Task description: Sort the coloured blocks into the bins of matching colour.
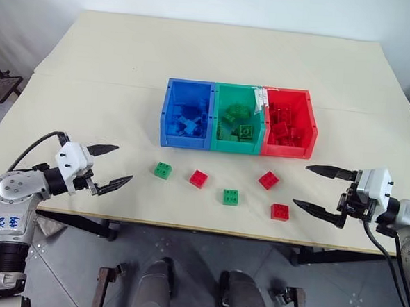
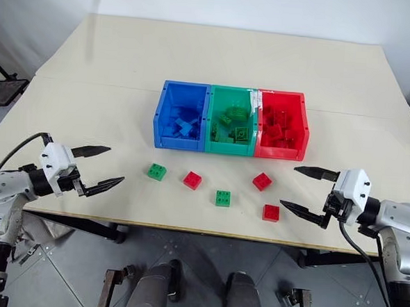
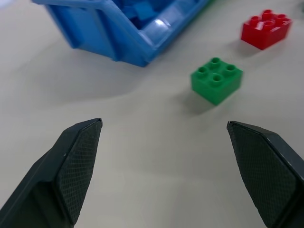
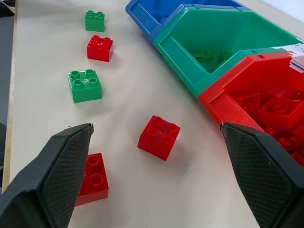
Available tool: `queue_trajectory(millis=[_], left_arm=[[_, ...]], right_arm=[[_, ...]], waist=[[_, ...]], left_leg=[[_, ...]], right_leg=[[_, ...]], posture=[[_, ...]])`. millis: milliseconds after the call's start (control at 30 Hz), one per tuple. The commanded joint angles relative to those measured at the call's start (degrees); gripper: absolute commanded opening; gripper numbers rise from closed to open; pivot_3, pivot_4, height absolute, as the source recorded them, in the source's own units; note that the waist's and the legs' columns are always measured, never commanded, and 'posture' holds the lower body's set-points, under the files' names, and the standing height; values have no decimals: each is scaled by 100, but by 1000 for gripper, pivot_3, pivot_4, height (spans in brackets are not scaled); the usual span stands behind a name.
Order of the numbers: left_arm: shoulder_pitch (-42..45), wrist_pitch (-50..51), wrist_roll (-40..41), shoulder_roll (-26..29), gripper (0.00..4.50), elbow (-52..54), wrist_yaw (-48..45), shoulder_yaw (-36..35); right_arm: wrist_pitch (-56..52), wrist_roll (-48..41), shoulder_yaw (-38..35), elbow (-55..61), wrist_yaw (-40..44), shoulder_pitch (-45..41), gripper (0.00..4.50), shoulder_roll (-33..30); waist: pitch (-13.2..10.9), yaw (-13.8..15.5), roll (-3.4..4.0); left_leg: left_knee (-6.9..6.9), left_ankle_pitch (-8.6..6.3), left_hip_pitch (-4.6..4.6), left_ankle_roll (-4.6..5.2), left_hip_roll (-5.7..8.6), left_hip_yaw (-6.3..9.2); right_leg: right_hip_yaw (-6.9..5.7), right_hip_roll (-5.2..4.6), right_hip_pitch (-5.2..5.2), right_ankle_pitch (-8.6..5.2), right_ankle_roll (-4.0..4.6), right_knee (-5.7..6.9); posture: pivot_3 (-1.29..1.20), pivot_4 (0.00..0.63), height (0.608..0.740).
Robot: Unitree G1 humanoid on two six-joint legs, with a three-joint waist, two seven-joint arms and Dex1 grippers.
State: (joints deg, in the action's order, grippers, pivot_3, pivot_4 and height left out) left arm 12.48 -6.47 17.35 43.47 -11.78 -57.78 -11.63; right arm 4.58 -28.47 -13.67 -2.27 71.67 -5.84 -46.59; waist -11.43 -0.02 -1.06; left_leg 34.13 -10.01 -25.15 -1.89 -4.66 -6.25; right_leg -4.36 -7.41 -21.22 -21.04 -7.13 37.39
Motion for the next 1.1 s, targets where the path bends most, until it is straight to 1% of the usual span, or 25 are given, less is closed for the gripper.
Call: queue_trajectory(millis=[33,133,200,300,400,500,567,633,700,800,967,1100], left_arm=[[168,131,30,-20,4475,230,32,73],[309,318,245,-153,4475,390,-64,177],[321,555,474,-268,4475,717,-239,313],[414,955,603,-478,4475,1210,-381,693],[607,1362,663,-776,4475,1625,-270,1063],[704,1602,567,-976,4475,2089,-226,1460],[793,1500,141,-1020,4475,2182,-267,1922],[870,1537,-83,-1105,4475,2127,-138,2142],[891,1624,-25,-1207,4475,2151,-79,2162],[823,1579,60,-1192,4475,2259,-184,2127],[535,1579,453,-1040,4475,2352,-373,1732],[163,1338,515,-777,4475,2136,-581,1380]], right_arm=[[-80,-143,-183,294,-54,178,4500,20],[-204,-228,-357,477,-150,398,4500,-7],[-448,-444,-605,630,-316,571,4500,-12],[-534,-471,-1024,660,-397,906,4500,-111],[-431,-363,-1391,534,-318,1265,4500,-196],[-79,-152,-1664,8,-7,1545,4500,-370],[253,58,-1708,-660,234,1551,4500,-565],[518,194,-1523,-1033,415,1388,4500,-660],[612,266,-1245,-1186,510,1062,4500,-644],[519,335,-786,-1138,636,597,4500,-560],[-185,441,242,-900,961,-168,4500,-538],[-316,655,912,-943,1185,-644,4500,-420]], waist=[[0,5,0],[0,12,0],[0,20,0],[0,33,0],[0,74,0],[0,101,0],[0,105,0],[1,102,1],[0,60,1],[1,-18,2],[0,-16,4],[0,-10,4]], left_leg=[[1,0,1,0,0,0],[3,-1,0,1,0,0],[5,-1,0,1,1,0],[8,-1,1,1,1,0],[14,-2,2,2,1,2],[25,-4,4,4,1,3],[30,-6,7,3,1,2],[39,-9,13,3,1,1],[49,-12,16,-3,-4,3],[55,-13,16,-7,-8,7],[65,-14,17,-13,-13,9],[78,-20,10,-11,-14,10]], right_leg=[[0,0,0,0,0,1],[0,-1,2,0,0,1],[2,-1,3,0,0,1],[3,0,8,0,0,1],[3,3,11,0,-1,2],[6,4,19,1,-2,1],[9,5,22,1,-2,1],[10,7,31,1,-2,-1],[12,11,34,1,-1,-1],[13,13,38,1,-1,2],[13,16,42,1,-2,2],[12,15,42,1,-2,2]], posture=[[0,150,740],[0,150,740],[0,150,740],[0,150,740],[0,150,740],[0,150,740],[0,150,740],[0,150,740],[0,150,740],[0,150,740],[0,150,740],[0,150,740]])
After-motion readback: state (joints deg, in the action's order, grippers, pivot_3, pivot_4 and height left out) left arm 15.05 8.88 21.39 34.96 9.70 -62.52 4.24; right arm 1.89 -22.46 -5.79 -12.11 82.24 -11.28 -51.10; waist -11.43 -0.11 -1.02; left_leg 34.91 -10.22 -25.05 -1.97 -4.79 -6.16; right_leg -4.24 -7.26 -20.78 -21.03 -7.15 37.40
